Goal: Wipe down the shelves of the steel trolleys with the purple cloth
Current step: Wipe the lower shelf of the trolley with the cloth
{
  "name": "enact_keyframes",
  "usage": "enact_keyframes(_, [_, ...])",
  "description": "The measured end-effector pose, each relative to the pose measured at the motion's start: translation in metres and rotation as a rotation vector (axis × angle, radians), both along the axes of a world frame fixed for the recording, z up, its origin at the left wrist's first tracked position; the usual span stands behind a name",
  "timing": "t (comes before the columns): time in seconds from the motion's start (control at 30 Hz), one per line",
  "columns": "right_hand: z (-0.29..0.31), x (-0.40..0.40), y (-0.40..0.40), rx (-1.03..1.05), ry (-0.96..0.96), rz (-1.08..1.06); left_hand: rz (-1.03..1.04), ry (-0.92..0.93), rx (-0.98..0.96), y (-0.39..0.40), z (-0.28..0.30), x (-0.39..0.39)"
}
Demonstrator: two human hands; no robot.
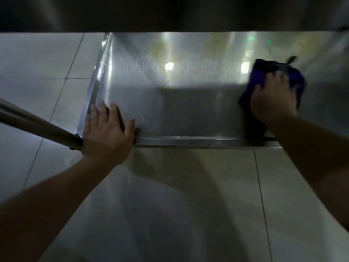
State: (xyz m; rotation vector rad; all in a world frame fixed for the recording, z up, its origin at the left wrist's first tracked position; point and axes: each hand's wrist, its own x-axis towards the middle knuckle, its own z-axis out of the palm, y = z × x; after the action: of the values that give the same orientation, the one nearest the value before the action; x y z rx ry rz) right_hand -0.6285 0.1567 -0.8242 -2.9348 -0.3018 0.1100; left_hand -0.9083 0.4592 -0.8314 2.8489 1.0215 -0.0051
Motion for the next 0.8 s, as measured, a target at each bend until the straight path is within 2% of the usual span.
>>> enact_keyframes(0.13, [-0.003,-0.008,0.034,0.013,0.079,-0.28,0.025,0.008,-0.018,-0.005,-0.001,0.003])
enact_keyframes(0.27, [-0.002,-0.045,0.124,0.049,0.078,-0.233,0.027,-0.017,-0.031,-0.003,-0.004,0.003])
enact_keyframes(0.37, [0.003,-0.09,0.204,0.046,0.068,0.003,0.04,-0.04,-0.029,-0.001,-0.008,0.002])
enact_keyframes(0.5, [0.003,-0.127,0.265,0.011,-0.005,0.725,0.091,-0.089,-0.08,0.0,-0.01,0.005])
enact_keyframes(0.53, [0.001,-0.124,0.265,-0.004,-0.001,0.826,0.099,-0.089,-0.084,0.0,-0.01,0.006])
enact_keyframes(0.6, [0.0,-0.109,0.249,-0.01,-0.01,0.875,0.088,-0.078,-0.081,0.0,-0.01,0.005])
enact_keyframes(0.73, [-0.005,-0.077,0.158,-0.034,-0.054,0.729,0.052,-0.067,-0.072,0.0,-0.01,0.0])
enact_keyframes(0.8, [-0.005,-0.064,0.111,-0.036,-0.089,0.582,0.045,-0.055,-0.063,-0.001,-0.009,0.0])
